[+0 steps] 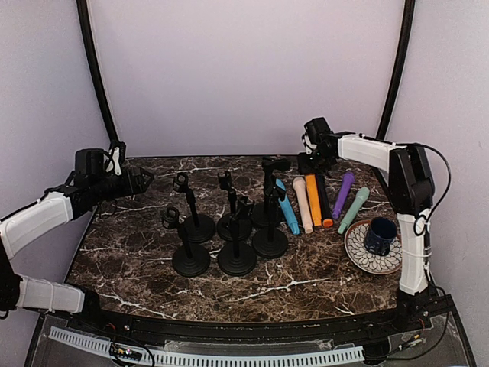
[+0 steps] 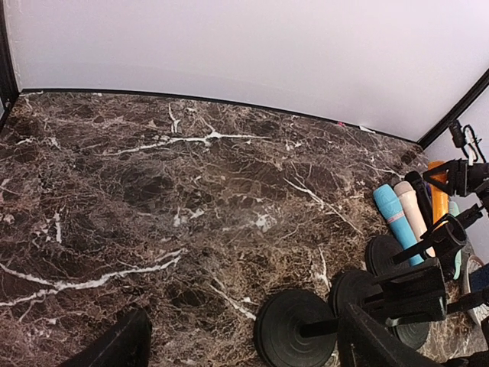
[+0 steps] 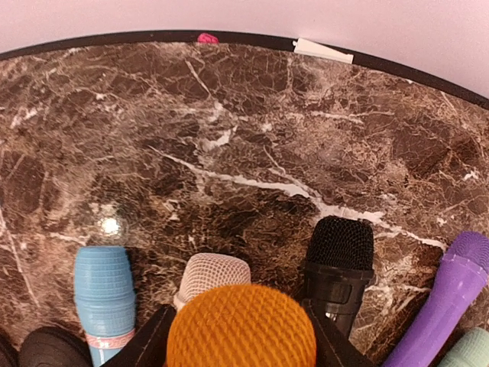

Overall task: Remove the microphone from the stand
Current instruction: Place the microphone at the center of the board, then reset both arms

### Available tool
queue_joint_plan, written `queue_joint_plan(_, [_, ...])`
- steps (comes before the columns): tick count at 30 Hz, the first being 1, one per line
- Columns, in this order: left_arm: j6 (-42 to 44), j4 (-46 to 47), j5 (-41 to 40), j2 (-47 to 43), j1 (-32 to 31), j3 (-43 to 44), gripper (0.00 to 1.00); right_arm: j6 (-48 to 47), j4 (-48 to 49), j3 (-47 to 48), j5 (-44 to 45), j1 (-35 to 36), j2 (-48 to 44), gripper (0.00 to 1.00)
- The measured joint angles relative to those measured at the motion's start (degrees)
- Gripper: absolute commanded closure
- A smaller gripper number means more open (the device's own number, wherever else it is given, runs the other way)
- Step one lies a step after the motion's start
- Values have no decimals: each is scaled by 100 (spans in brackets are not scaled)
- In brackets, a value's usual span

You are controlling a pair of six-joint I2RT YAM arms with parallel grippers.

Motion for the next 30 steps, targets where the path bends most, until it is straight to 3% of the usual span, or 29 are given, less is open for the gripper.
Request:
queue_joint_plan(7, [0,79,-105,-107,0,-105,14,50,37,-2,-70,-118,330,32])
queue_joint_plan(19, [9,127,-264,-107,0,-229,14,94,354,-304,-343,-136,94,23])
queue_joint_plan(25, [107,271,-352,-52,2,-240,13,116,688,-870,-564,-146,-706,8])
queue_joint_plan(30, [157,684,-293,415,116,-243,13,192,1458,-1816,-713,-232,-1759,3])
